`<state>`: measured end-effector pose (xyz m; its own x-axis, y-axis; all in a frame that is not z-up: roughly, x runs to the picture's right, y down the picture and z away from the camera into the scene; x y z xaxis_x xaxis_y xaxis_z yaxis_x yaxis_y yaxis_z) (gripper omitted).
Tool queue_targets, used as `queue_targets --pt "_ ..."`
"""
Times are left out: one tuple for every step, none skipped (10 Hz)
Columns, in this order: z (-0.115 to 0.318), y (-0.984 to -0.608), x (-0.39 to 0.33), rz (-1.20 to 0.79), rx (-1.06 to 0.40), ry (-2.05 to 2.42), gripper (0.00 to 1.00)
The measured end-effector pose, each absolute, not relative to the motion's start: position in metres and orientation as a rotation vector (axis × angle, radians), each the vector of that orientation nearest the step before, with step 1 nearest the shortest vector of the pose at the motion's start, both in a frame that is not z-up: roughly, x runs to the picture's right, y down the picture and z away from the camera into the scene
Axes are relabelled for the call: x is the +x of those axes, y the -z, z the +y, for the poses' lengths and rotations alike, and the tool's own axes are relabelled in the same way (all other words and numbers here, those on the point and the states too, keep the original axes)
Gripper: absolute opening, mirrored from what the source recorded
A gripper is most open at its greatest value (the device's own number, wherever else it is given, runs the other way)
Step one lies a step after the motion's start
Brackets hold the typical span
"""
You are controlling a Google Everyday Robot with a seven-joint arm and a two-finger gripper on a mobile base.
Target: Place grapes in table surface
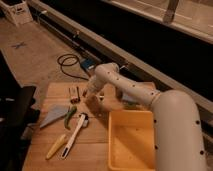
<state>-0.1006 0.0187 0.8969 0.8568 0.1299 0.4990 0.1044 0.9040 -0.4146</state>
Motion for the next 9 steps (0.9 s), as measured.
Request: queue_targets --pt "0.007 -0.882 -0.1 -0.549 -0.411 -0.015 0.0" --pt "-0.003 -0.868 -0.101 -0.556 -0.38 -0.016 0.0" --pt "-0.012 -0.853 -0.102 -0.563 -0.35 -0.014 0.0" --pt "-0.019 -0.842 -0.1 -0.564 -0.329 -0.016 0.0" --pt "-0.021 -0.837 -0.102 -0.567 -0.331 -0.015 0.0" --pt "-0.02 -0.835 -0.104 -0.571 -0.339 -0.016 0.03" --pt "-0.016 -0.836 -0.106 -0.575 -0.352 -0.018 0.07" --pt "-0.006 -0.842 -0.107 -0.58 -0.377 -0.018 0.05" --pt "0.004 -0.845 -0.111 -0.588 -0.403 -0.015 0.01"
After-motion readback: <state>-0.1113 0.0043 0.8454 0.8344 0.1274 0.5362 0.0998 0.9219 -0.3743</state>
